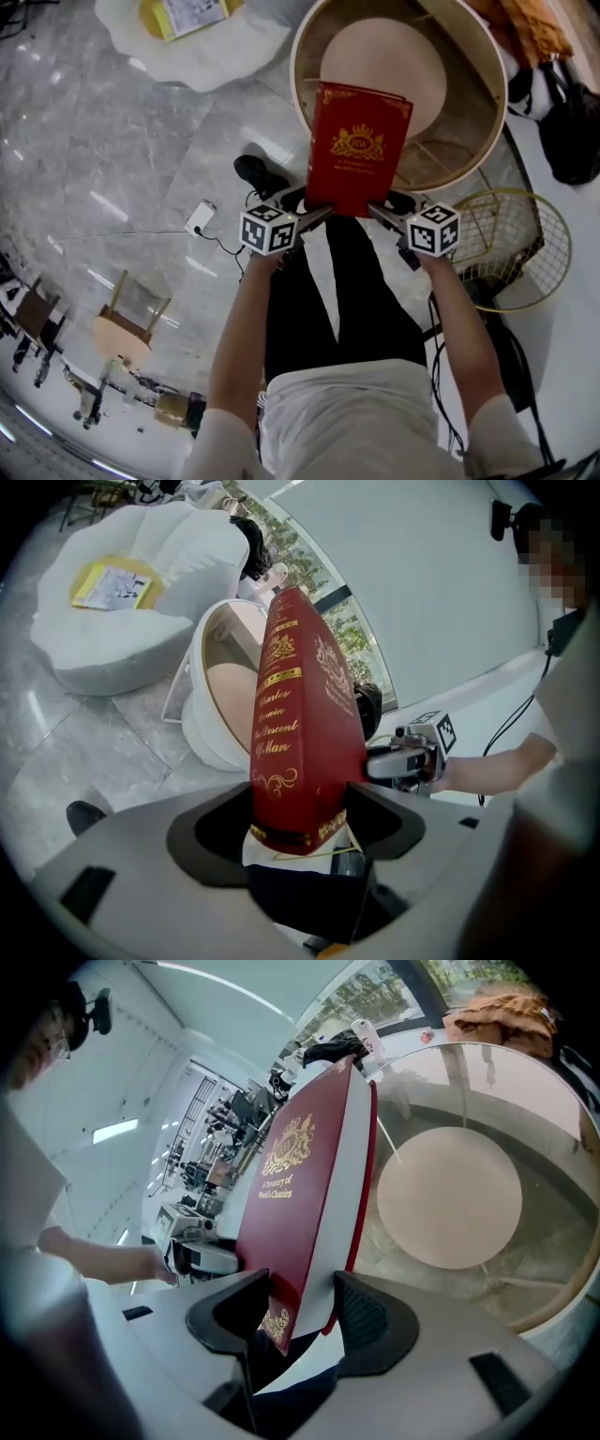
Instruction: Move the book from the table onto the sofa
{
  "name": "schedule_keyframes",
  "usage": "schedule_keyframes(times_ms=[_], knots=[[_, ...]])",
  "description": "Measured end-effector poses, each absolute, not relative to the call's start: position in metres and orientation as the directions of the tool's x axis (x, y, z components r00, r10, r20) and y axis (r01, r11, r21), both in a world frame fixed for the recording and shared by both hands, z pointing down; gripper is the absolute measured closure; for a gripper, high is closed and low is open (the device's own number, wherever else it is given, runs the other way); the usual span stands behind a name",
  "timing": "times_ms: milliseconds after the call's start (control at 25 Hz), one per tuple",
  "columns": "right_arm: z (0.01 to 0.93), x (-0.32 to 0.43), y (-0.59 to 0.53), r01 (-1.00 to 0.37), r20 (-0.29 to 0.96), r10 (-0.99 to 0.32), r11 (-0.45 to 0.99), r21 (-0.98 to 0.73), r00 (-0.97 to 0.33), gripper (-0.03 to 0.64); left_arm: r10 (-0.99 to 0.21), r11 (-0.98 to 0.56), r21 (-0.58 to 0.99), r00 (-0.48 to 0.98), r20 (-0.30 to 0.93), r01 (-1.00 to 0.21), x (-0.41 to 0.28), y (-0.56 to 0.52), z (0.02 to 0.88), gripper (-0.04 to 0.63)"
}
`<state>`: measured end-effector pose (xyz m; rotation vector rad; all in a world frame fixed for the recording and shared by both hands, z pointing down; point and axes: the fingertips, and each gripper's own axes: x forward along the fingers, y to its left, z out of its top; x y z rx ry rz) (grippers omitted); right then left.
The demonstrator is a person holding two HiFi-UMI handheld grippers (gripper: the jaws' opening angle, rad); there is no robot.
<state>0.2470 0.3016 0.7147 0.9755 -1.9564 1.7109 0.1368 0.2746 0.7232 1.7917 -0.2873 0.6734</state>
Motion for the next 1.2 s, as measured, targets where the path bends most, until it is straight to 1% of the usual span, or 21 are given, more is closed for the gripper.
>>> schedule_keyframes(times_ms=[160,560,760,1200], knots=[[0.712,0.214,0.278,-0.708,0.677,-0.256,0.045,-0.705,-0.69,0.383,0.126,-0.327,0.796,0.811,0.571,-0.51,0.104,0.254,0.721,0.279],[0.708,0.201,0.264,-0.711,0.666,-0.283,0.099,-0.696,-0.691,0.383,0.092,-0.329,0.789,0.814,0.574,-0.519,0.091,0.246,0.718,0.279],[0.7,0.142,0.211,-0.72,0.678,-0.265,0.117,-0.684,-0.686,0.383,0.087,-0.325,0.792,0.818,0.569,-0.517,0.031,0.195,0.711,0.279],[0.695,0.076,0.135,-0.738,0.692,-0.262,0.157,-0.657,-0.672,0.383,0.064,-0.35,0.791,0.83,0.555,-0.502,-0.034,0.12,0.709,0.279]])
